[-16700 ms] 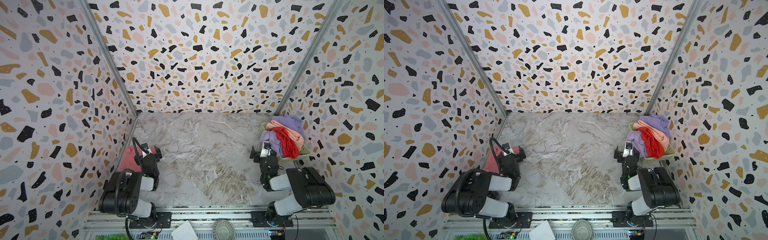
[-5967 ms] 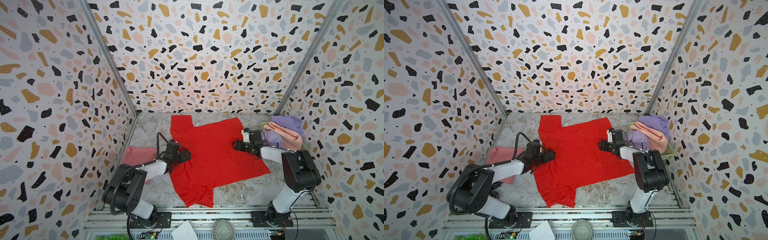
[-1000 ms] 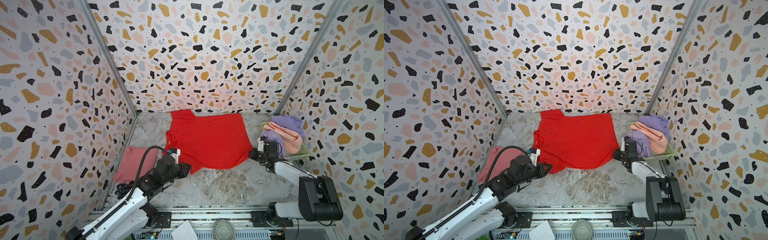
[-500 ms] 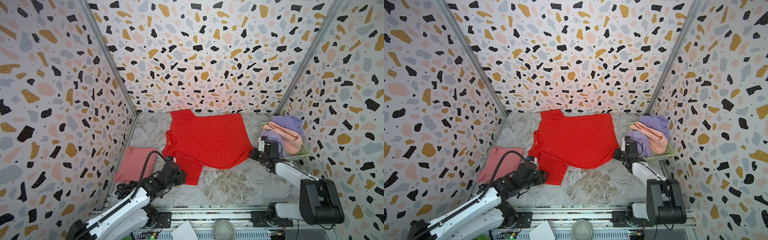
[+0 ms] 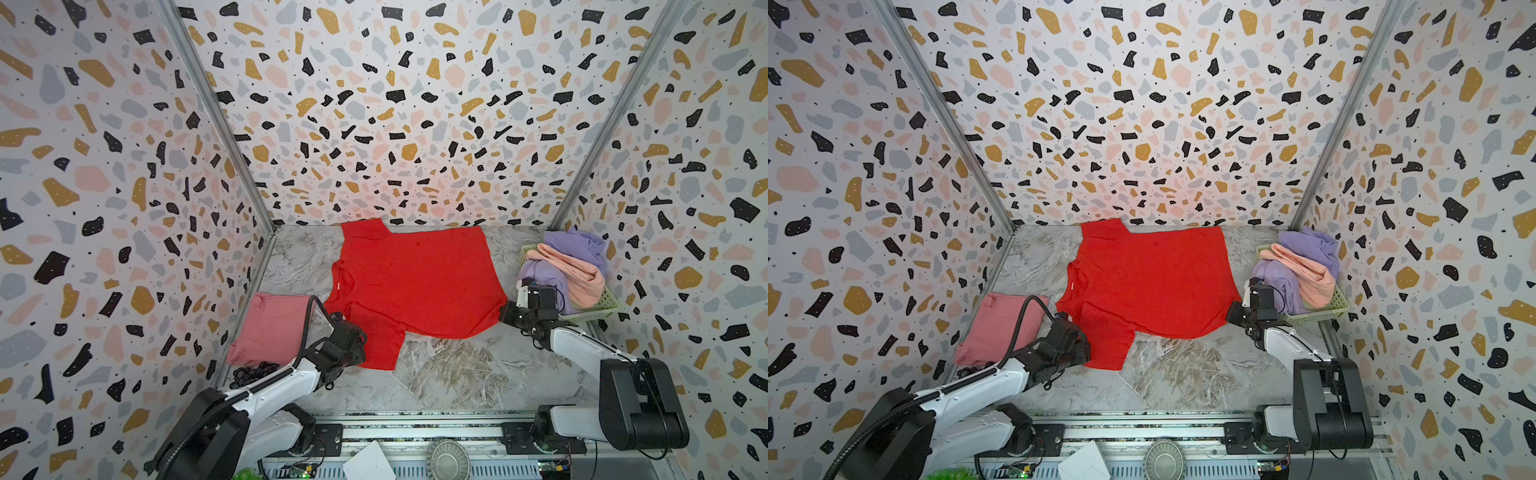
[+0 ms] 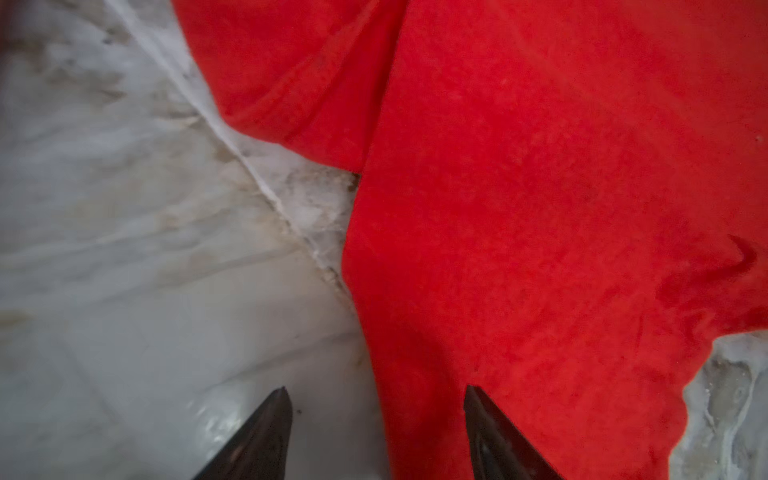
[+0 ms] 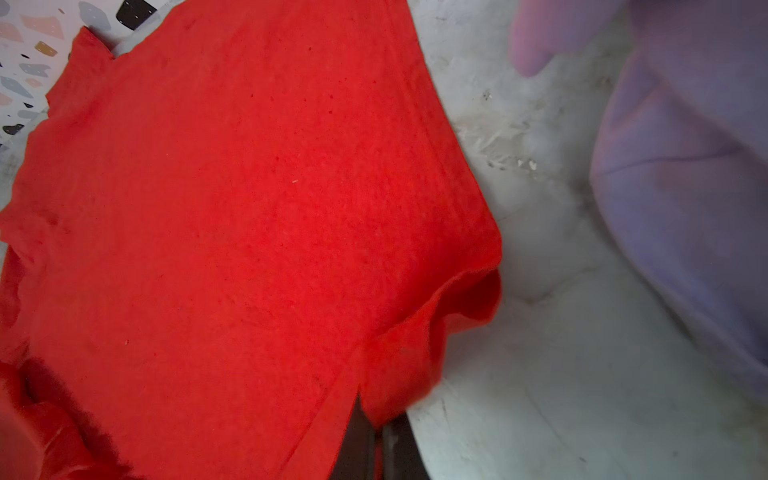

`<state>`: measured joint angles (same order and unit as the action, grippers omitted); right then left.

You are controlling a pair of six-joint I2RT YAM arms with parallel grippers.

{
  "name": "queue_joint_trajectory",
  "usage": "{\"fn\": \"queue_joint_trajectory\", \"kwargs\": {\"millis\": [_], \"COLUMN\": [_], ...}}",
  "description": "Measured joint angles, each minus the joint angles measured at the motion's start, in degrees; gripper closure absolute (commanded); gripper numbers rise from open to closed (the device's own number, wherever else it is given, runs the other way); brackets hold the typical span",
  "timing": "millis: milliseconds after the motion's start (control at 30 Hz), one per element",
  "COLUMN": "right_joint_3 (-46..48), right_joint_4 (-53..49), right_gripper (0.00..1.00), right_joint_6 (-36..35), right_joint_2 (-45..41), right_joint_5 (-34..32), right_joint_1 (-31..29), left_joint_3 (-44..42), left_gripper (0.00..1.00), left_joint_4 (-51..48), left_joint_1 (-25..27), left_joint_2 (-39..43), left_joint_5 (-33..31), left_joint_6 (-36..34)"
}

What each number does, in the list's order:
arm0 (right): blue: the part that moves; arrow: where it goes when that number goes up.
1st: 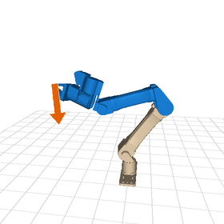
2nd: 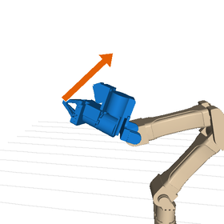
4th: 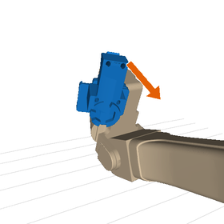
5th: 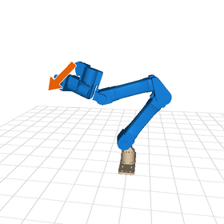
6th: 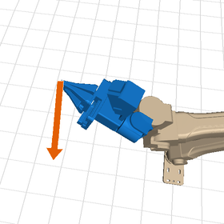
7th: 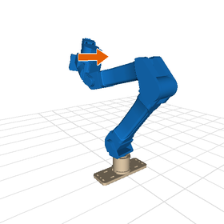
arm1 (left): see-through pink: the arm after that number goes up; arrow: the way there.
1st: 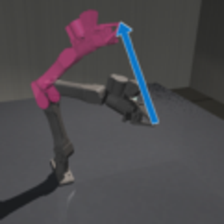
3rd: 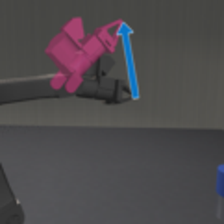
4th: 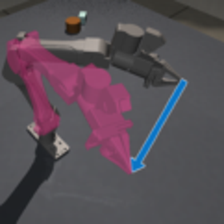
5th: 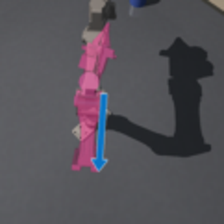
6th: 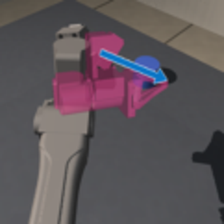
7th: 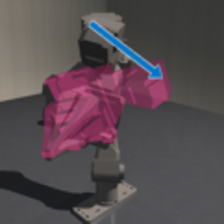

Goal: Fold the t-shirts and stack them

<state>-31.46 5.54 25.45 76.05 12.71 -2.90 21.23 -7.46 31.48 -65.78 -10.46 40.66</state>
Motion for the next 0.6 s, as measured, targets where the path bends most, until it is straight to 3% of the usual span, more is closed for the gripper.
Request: {"fn": "queue_joint_trajectory", "kwargs": {"millis": [133, 267, 500, 533, 600], "right_joint_3": [0.35, 0.61, 0.68, 0.68, 0.68], "right_joint_4": [0.0, -0.24, -1.25, -1.46, -1.97], "right_gripper": [0.98, 0.98, 0.98, 0.98, 0.98], "right_joint_6": [0.0, -0.02, -0.07, -0.09, -0.15], "right_joint_2": [-0.04, -0.76, -1.46, -1.46, -1.46], "right_joint_5": [-0.13, -0.26, -0.52, -0.66, -1.01], "right_joint_1": [0.0, 0.04, 0.07, 0.07, 0.11], "left_joint_3": [1.36, 1.97, 6.36, 8.13, 11.13], "left_gripper": [0.83, 1.0, 1.0, 0.94, 0.62], "left_joint_4": [3.74, 1.77, -11.37, -13.62, -17.03], "left_joint_1": [-0.66, -0.94, 2.47, 3.82, 6.99], "left_joint_2": [-4.15, -3.15, 12.81, 14.51, 17.4], "left_joint_5": [1.4, 3.58, 8.11, 8.61, 9.84], "left_joint_6": [-1.49, -2.4, -0.74, -0.11, 1.44]}}
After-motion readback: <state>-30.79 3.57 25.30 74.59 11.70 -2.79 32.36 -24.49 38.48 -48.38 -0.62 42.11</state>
